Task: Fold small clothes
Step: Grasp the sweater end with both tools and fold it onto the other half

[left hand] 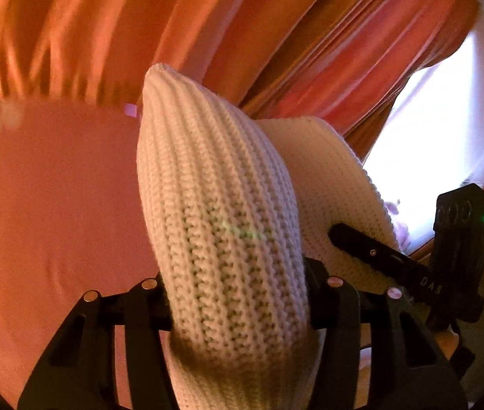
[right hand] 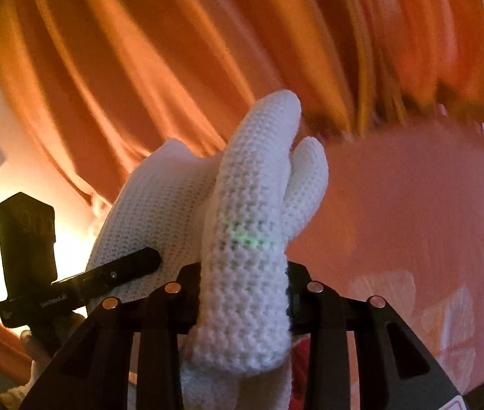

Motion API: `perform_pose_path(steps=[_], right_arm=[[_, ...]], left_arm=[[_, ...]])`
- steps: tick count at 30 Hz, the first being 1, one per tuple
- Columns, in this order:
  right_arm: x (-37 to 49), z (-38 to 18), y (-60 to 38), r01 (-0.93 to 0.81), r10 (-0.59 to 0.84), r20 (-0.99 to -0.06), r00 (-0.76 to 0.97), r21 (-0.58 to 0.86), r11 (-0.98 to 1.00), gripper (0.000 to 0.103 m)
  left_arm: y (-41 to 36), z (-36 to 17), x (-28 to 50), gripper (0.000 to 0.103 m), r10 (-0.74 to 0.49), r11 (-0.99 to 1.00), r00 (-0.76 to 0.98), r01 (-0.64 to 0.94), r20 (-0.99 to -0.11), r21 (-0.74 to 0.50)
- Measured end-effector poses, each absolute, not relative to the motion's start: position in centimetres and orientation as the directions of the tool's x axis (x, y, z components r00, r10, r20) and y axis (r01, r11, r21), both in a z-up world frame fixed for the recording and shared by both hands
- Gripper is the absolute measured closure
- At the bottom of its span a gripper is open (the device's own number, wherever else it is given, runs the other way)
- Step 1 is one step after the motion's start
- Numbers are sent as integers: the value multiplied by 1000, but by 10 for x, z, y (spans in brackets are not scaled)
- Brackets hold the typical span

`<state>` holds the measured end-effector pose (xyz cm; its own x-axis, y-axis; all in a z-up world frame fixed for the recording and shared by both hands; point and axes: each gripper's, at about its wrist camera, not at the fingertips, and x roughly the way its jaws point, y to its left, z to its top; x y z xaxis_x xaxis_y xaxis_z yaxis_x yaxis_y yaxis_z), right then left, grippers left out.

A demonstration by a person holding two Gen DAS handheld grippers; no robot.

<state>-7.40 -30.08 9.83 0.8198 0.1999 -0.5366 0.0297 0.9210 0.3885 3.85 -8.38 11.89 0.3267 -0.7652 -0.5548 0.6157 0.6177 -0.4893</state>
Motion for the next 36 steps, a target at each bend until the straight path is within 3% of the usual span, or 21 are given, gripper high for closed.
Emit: perform_pose_path(steps=[5,8,9,10,11,12,14,15,16,17,19,24,27,29,31,33,36], right_arm=[[-52,151,-242,-87,237,-441,865,334,939,70],[-18,147,-215,-123,259,-454,853,307,944,68],[-1,137,-207,-128,271,-476,837,311,942,67],[16,123,-201,-127,276,-505,818,309,943,64],[28,110,-199,-120,273,-533,801,304,945,63],[44,90,-197,-104,264,-572,777,298,949,57],[78,39,-195,-58,213,-668,713,247,967,58],[86,18,-198,-13,149,-701,698,195,981,58],[90,1,-200,18,105,-717,689,161,987,58],[92,-15,-207,42,109,-734,671,184,982,59],[96,-22,-213,33,204,-740,641,292,956,69],[88,2,-187,-79,228,-672,705,245,966,91],[79,8,-164,-149,290,-674,680,260,954,93],[86,-15,-160,-148,242,-756,608,192,970,93],[98,-49,-165,-99,160,-836,525,127,987,101],[96,-46,-177,-65,196,-828,525,190,980,101],[77,-9,-169,-114,201,-769,606,166,979,99]], left_arm=[[-31,181,41,47,-754,641,445,659,-484,-393],[-5,185,55,41,-714,688,501,629,-489,-361],[2,179,62,40,-699,705,507,609,-505,-363],[7,170,70,33,-688,715,503,594,-523,-369],[11,152,86,20,-675,725,483,577,-558,-376],[14,133,97,16,-656,740,474,558,-588,-376],[26,75,124,16,-546,827,497,449,-675,-338],[34,45,136,17,-429,896,505,342,-749,-283],[40,27,142,24,-370,924,478,282,-796,-260],[50,8,148,27,-356,929,420,253,-835,-269],[61,6,141,27,-347,933,438,251,-829,-257],[54,41,100,21,-216,952,666,307,-714,-2],[39,46,91,19,-193,953,708,299,-680,41],[31,45,90,19,-178,950,704,305,-687,66],[22,39,89,19,-148,943,695,314,-703,113],[15,33,88,19,-115,936,692,316,-712,156],[10,29,83,19,-107,936,700,311,-706,166]])
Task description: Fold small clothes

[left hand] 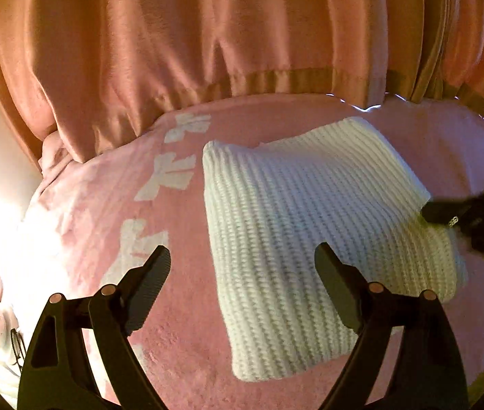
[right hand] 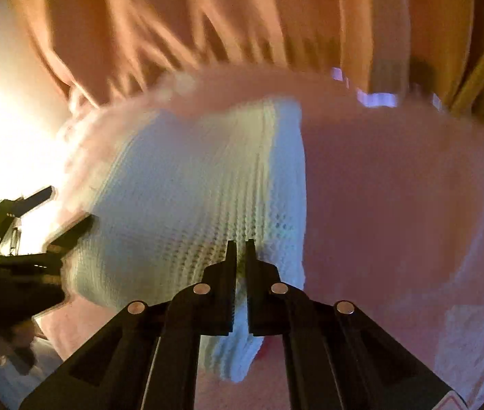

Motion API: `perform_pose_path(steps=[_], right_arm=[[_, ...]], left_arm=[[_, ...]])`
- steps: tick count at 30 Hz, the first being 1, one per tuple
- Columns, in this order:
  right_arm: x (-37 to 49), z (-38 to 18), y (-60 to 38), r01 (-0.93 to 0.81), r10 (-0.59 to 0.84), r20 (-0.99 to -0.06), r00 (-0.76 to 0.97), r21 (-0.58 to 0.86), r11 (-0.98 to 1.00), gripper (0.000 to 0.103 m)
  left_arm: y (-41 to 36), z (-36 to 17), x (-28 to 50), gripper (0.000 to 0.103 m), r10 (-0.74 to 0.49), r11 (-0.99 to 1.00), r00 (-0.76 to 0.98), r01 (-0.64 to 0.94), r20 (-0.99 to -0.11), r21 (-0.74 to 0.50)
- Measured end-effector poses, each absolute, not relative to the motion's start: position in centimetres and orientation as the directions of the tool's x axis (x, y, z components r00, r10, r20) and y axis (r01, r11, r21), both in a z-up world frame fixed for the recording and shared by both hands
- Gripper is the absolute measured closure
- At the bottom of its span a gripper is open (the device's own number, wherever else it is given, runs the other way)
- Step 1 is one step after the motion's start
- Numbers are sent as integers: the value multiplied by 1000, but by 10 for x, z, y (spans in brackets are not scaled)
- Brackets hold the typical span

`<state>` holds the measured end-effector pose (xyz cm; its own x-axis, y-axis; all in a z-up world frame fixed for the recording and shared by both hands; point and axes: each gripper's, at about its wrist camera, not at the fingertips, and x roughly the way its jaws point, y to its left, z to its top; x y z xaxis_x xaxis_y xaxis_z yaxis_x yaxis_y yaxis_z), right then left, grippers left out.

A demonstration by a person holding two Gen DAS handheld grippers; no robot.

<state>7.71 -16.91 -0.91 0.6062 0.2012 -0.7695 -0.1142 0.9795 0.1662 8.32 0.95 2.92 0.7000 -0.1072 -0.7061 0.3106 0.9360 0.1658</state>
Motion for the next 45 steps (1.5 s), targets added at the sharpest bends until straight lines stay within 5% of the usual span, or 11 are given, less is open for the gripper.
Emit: perform_pose_path(steps=[5,8,11,16,19,45], right_arm=[[81,-51,-156,-99,110,-840,531,67,993,100],[70,-30,-146,-108,92,-799,594,34,994,98],[46,-4,-146,-84,109,-729,676,71,994,86],[8,2,-155,13,22,-661,750,49,999,48],[2,-5,-162,66,14,-674,739,93,994,41],[-27,-41,-157,76,-50,-709,704,6,997,39]], left_arm=[[2,24,80,19,-108,939,709,303,-697,162],[1,23,80,19,-103,947,714,283,-693,151],[3,29,75,15,-95,963,729,241,-678,125],[12,40,56,10,-93,979,757,186,-647,78],[16,39,40,7,-79,990,764,136,-641,40],[10,14,2,7,-71,993,779,115,-623,31]])
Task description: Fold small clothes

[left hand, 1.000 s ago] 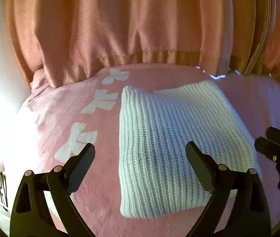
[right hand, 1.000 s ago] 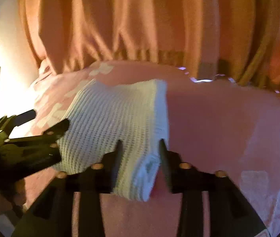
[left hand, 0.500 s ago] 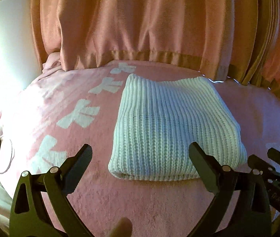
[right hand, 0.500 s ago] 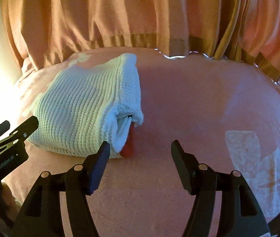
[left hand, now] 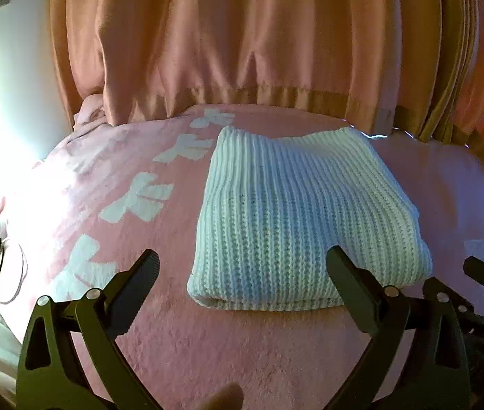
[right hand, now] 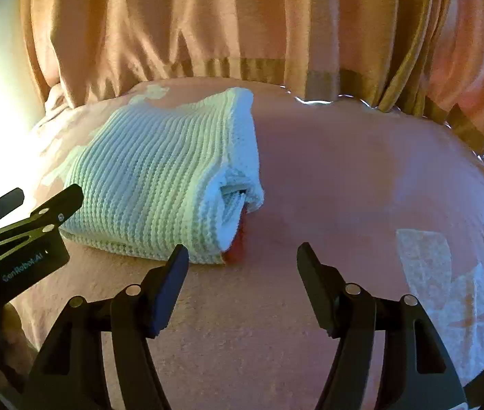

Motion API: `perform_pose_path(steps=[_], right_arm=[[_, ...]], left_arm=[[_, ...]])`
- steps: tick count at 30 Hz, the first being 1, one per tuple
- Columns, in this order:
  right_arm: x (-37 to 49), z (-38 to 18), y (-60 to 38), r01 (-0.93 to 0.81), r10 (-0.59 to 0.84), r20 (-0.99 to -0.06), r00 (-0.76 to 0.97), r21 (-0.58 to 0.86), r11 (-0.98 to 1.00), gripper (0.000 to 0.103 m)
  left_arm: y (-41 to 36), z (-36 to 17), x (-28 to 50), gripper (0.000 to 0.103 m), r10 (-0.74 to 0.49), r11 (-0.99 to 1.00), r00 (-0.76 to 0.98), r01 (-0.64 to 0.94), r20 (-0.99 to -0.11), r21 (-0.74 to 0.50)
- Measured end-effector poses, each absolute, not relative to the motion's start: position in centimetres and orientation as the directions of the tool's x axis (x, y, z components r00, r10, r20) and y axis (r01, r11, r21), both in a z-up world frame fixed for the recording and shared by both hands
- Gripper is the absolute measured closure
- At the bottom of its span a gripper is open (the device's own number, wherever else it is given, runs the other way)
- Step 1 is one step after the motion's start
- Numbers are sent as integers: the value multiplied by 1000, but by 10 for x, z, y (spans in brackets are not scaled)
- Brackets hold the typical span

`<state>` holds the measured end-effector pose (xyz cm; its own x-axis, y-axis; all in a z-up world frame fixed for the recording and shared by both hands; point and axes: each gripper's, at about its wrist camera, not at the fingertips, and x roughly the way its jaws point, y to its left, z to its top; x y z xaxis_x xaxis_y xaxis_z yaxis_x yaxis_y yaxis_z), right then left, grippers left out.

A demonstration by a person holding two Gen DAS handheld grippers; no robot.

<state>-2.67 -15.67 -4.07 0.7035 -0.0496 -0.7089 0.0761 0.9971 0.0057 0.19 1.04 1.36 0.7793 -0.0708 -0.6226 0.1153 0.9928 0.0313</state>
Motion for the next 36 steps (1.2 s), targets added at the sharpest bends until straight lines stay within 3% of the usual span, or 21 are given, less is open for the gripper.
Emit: perform_pose_path(steps=[36], right_arm=[[-21,-44,-151,73,-50,-712,700,1,997,38]], left_arm=[[11,6,2,7,-60,991,774,123,-630,56]])
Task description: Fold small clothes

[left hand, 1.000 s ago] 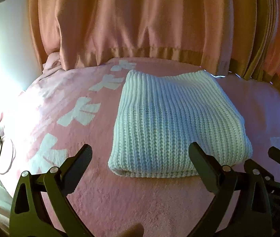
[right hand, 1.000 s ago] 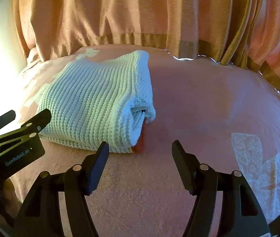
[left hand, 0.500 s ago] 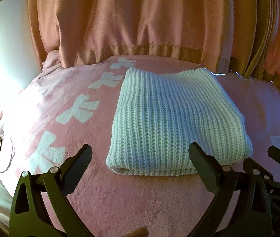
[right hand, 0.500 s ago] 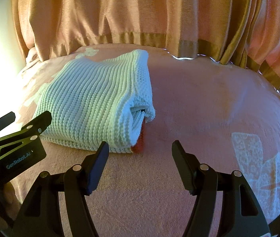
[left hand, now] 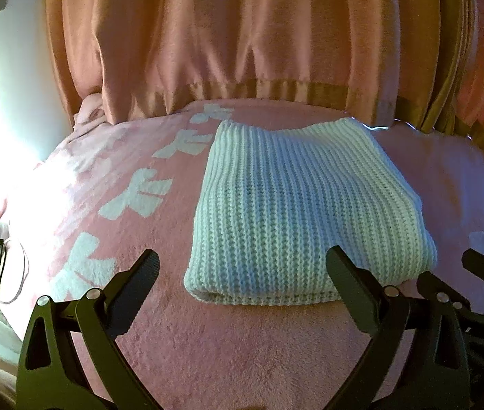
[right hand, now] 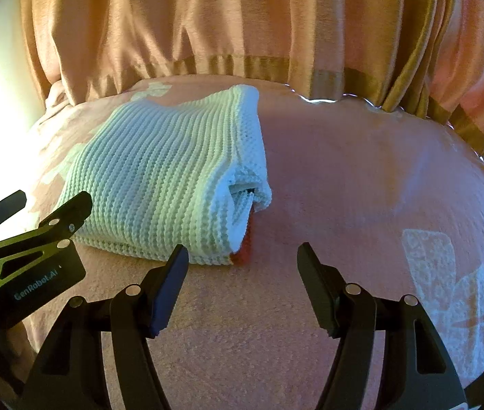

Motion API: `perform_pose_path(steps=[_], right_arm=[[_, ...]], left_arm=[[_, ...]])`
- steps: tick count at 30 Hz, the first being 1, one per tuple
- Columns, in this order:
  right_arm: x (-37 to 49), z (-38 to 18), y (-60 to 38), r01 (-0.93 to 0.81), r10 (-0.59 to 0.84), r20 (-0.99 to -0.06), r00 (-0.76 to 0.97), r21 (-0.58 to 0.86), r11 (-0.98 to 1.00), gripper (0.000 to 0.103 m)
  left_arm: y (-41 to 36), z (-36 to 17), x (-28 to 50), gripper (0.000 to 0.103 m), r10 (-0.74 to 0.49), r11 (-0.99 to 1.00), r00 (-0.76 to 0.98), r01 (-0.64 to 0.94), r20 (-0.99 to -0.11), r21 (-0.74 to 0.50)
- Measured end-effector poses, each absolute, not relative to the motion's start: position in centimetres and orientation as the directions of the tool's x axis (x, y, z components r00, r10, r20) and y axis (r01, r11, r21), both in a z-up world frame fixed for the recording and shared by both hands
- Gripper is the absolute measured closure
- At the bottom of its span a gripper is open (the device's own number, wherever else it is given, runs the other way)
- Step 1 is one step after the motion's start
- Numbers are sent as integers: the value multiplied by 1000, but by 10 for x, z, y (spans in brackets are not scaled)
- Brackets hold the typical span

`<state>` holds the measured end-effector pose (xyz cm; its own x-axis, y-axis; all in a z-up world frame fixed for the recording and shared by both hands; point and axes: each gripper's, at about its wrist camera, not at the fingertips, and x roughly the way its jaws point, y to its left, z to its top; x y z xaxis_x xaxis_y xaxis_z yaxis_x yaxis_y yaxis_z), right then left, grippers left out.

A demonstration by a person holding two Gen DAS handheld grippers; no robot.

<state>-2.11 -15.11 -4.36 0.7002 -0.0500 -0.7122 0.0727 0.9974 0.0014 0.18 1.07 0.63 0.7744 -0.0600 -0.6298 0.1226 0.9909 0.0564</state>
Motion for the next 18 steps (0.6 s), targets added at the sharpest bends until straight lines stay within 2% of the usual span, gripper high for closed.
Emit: perform_pose_path(steps=[18], right_arm=[[-20,-45,-148,77,-53,-714,699,1,997,38]], left_arm=[[10,8,0,7,-76,988,781,142,-620,58]])
